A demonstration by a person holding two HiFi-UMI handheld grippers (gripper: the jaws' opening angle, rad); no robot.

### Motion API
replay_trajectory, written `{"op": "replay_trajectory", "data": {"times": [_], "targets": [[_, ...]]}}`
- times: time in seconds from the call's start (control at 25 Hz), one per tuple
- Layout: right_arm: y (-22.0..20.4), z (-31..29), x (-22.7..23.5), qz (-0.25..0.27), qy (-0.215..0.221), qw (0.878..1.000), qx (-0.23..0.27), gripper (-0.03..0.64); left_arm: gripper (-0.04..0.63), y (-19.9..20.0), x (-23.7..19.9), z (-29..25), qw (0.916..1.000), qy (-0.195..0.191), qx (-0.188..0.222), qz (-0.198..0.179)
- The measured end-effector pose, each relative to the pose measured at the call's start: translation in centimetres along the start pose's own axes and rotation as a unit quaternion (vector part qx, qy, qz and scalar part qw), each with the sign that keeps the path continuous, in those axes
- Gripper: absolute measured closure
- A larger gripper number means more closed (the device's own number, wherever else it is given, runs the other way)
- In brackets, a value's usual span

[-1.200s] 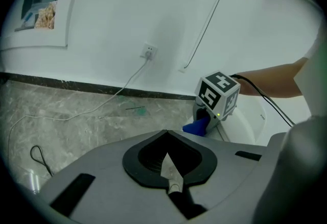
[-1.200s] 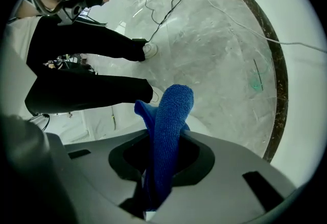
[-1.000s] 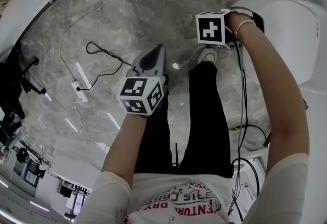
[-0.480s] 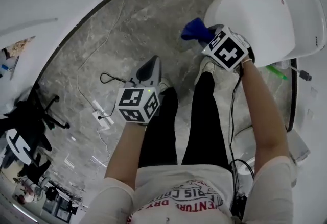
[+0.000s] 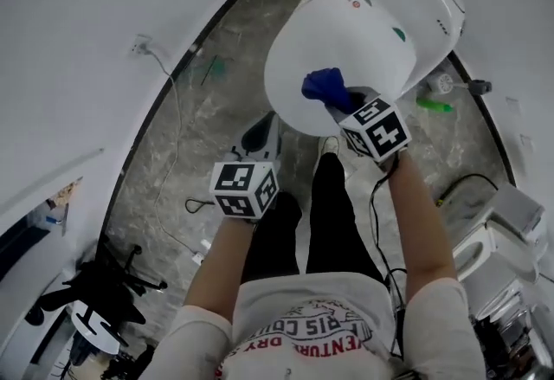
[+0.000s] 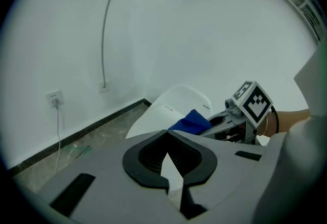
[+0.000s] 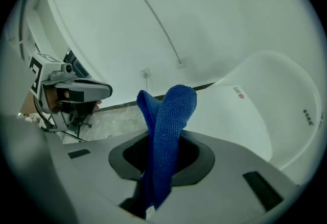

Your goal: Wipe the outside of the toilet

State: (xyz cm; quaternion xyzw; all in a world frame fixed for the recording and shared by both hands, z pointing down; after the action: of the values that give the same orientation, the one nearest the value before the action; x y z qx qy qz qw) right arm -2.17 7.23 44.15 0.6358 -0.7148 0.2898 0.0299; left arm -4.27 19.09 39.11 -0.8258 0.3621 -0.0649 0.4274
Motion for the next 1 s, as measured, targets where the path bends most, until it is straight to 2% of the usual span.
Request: {"op": "replay_trajectory", "data": {"times": [0.16,0.32,0.56,0.68,0.8,0.92,1.0], "targets": [[0.3,5.7,6.8,-0.060,-0.023,0.996,0.054,0.540,0.589,6.1,5.6,-5.6,0.9991,-0.033,0.011,-0.025],[0.5,12.1,14.2,-0.123,-0.043,0.981,0.145,0.540,0.589,10.5,10.6,-11.4,0.9951,-0.074,0.007,-0.065],[-0.7,20.2,27.2,-0.162,-0.166,0.945,0.233,0.540,0.589,14.1,15.1,-18.6,0.9879,-0.103,0.009,-0.116],[-1.7,21.5,32.6,-0.176,-0.213,0.929,0.245,0.540,0.589,14.7,16.0,-22.0,0.9826,-0.116,0.003,-0.145],[-2.0,21.2,36.7,-0.193,-0.234,0.921,0.245,0.540,0.589,14.3,16.7,-25.1,0.9766,-0.134,-0.012,-0.168],[-1.0,21.1,39.6,-0.209,-0.247,0.912,0.252,0.540,0.589,14.2,17.3,-28.0,0.9734,-0.153,-0.022,-0.169],[-0.2,20.7,40.7,-0.202,-0.255,0.912,0.250,0.540,0.589,14.1,17.8,-29.6,0.9714,-0.167,-0.028,-0.166]]}}
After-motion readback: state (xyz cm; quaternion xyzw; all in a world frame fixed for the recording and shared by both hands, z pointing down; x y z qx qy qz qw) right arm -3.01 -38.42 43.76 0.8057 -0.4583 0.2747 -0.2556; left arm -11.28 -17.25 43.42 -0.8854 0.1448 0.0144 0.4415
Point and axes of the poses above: the fingertips, and each gripper's own axes: z backward along the fingers, x to its right, y out of its top, the point moved 1 cm from there along z, backward along the fingers, and after that the axes turned 14 degrees about -z, right-handed, at the moved point
